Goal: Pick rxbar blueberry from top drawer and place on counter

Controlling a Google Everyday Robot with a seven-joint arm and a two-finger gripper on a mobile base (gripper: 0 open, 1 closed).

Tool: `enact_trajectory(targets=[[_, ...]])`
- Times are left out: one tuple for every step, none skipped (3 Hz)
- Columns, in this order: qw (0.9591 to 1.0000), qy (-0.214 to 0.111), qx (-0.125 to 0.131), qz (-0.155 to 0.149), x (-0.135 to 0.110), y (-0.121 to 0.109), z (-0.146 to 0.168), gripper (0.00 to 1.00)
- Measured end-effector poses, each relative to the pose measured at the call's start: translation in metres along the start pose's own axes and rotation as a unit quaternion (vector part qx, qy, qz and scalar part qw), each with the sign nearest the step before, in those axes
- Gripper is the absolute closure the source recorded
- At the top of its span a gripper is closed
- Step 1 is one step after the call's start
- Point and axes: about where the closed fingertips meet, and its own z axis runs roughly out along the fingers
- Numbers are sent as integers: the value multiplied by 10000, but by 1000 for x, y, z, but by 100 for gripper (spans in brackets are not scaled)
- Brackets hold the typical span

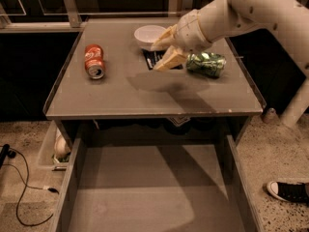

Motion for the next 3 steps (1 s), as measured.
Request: enact_trajectory(targets=[[9987,14,-79,494,27,-12,26,100],[9954,-11,-192,941,38,-13,49,100],[9934,-3,-339,1094,35,-7,63,100]])
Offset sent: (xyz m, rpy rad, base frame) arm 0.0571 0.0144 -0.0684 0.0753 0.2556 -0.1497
